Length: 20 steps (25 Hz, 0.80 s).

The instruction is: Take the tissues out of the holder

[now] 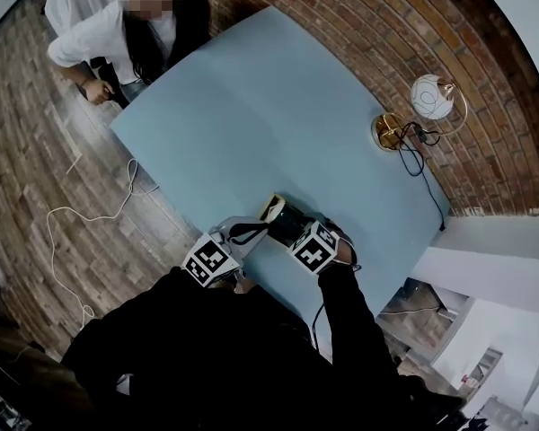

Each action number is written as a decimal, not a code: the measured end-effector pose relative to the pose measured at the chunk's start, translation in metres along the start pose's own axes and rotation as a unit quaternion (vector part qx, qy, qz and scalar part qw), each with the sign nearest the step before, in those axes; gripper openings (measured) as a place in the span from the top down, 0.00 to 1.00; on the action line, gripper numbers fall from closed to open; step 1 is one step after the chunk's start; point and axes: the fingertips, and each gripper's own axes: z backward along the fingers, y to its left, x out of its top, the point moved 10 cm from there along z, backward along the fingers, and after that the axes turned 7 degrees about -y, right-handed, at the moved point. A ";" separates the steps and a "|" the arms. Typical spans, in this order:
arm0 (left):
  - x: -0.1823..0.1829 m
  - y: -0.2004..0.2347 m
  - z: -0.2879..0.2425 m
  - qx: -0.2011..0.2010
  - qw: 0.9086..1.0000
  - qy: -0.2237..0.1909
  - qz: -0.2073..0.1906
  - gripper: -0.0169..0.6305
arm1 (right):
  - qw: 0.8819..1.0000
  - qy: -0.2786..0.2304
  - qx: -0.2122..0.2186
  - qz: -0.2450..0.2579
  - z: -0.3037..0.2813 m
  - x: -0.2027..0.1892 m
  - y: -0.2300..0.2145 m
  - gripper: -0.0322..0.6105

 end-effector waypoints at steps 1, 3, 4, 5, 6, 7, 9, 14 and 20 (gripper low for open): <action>0.001 -0.001 0.000 -0.001 1.000 0.000 -0.002 0.96 | 1.000 -0.002 -0.001 -0.001 0.002 0.000 0.001 0.55; 0.002 -0.004 0.000 -0.002 1.000 -0.002 -0.004 0.96 | 1.000 -0.005 -0.002 -0.002 0.008 0.000 0.003 0.55; 0.002 -0.005 -0.001 -0.003 1.000 -0.003 -0.005 0.96 | 1.000 -0.006 -0.004 -0.002 0.010 0.000 0.003 0.55; 0.003 -0.007 -0.001 -0.003 1.000 -0.005 -0.006 0.96 | 1.000 -0.007 -0.006 -0.001 0.013 -0.001 0.003 0.55; 0.003 -0.009 -0.002 -0.004 1.000 -0.005 -0.008 0.96 | 1.000 -0.008 -0.009 -0.001 0.016 -0.002 0.002 0.55; 0.004 -0.011 -0.003 -0.005 1.000 -0.006 -0.009 0.96 | 1.000 -0.009 -0.012 -0.002 0.019 -0.003 0.002 0.55; 0.004 -0.015 -0.005 -0.008 1.000 -0.006 -0.012 0.96 | 1.000 -0.011 -0.015 -0.005 0.024 -0.006 0.002 0.55; 0.006 -0.025 -0.013 -0.018 1.000 -0.005 -0.020 0.96 | 0.999 -0.012 -0.027 -0.014 0.038 -0.015 0.000 0.55; 0.007 -0.034 -0.025 -0.035 0.999 0.000 -0.026 0.96 | 0.998 -0.011 -0.044 -0.031 0.052 -0.032 -0.005 0.55</action>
